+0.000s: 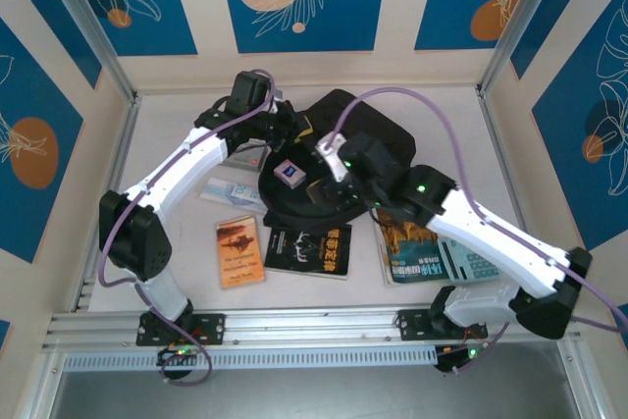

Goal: Pack the student bag
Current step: Place the personal item in the student bag.

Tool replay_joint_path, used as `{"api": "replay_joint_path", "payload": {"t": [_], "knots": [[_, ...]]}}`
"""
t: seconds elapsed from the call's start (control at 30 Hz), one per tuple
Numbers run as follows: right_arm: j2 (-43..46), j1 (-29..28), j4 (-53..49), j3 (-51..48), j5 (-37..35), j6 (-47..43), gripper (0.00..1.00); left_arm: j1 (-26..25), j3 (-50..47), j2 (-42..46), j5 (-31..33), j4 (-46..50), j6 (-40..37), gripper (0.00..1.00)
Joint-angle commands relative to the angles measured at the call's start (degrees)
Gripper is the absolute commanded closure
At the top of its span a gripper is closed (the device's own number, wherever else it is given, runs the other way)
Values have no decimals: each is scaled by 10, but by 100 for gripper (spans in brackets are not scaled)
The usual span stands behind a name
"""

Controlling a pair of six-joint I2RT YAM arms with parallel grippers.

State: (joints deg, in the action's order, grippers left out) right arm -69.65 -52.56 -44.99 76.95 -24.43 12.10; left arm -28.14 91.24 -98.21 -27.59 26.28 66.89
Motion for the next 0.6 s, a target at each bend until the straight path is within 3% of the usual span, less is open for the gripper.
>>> {"api": "replay_joint_path", "payload": {"t": [0.0,0.1,0.23,0.37,0.57], "knots": [[5,16,-216,12,-69,184,40,5,6,7,-3,5,-13,100],[15,28,-339,-2,-97,271,52,5,6,3,-4,5,-13,100],[27,32,-402,-52,-117,317,50,5,9,-3,-7,4,-11,100],[10,143,-389,-113,-54,291,42,5,16,-11,-7,4,-6,100],[-43,283,-316,-168,34,245,40,5,17,-15,-10,3,2,100]]}}
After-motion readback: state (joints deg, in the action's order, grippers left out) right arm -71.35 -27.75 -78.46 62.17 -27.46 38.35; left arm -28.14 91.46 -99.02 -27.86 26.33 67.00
